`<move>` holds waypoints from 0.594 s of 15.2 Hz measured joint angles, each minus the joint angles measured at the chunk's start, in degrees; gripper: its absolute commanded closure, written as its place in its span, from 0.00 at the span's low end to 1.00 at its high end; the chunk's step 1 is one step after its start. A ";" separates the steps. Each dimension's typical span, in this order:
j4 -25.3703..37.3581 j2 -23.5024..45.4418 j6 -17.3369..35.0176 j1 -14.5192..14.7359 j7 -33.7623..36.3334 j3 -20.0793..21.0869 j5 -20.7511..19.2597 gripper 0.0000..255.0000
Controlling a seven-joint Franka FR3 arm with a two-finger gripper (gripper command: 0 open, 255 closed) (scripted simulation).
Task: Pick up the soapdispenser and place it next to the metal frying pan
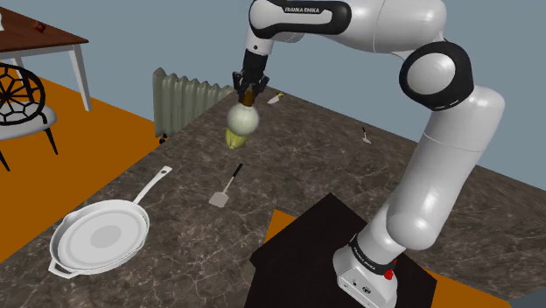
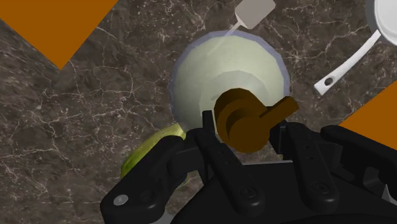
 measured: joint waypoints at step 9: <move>0.71 0.52 0.43 6.98 11.43 4.41 -0.52 1.00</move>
